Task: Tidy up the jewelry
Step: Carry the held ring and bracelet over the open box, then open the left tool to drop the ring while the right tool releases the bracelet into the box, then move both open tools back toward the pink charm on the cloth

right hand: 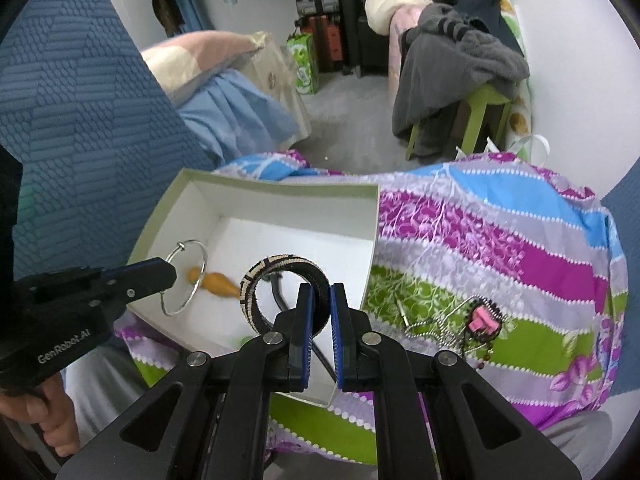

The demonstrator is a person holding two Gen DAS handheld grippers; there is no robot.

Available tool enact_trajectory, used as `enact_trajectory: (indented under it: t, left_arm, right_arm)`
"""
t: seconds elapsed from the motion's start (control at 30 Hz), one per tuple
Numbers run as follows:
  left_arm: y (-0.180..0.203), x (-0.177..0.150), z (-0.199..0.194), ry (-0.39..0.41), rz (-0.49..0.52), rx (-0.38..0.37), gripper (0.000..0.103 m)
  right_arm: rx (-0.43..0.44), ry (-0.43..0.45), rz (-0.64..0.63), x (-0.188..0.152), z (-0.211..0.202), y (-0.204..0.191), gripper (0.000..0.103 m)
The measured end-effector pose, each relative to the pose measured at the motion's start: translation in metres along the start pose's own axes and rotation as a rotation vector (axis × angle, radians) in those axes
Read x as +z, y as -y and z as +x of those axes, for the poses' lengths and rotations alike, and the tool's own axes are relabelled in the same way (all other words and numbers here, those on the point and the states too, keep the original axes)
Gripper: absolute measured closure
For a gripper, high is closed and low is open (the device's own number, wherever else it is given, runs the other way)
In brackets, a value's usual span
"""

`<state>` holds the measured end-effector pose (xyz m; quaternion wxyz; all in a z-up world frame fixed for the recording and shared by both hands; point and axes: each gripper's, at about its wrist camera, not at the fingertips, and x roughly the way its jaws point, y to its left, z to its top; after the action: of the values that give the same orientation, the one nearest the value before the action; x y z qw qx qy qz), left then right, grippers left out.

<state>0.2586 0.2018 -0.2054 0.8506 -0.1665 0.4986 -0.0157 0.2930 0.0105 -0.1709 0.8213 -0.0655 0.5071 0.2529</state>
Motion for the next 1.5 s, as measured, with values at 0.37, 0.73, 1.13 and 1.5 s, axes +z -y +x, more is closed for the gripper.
enact_trajectory:
  t: [0.37,0.73,1.13,1.5]
  left_arm:
    - [-0.004,-0.015,0.012,-0.042,-0.004,0.017,0.100]
    - [0.014,0.001,-0.047,0.120,0.023,0.025,0.098]
    - [0.049,0.016,-0.114,0.257,-0.001,0.115,0.034]
    - [0.106,0.022,-0.149,0.349,0.053,0.038,0.021]
  right_arm:
    - [0.017,-0.051,-0.006,-0.012,0.015,-0.005,0.095]
    - [0.092,0.012,-0.012,0.005,-0.024,-0.003,0.077]
    - [0.072,0.202,-0.054,0.030,-0.111,0.016,0.077]
    - [0.007,0.330,-0.063,0.024,-0.170,0.048,0.077]
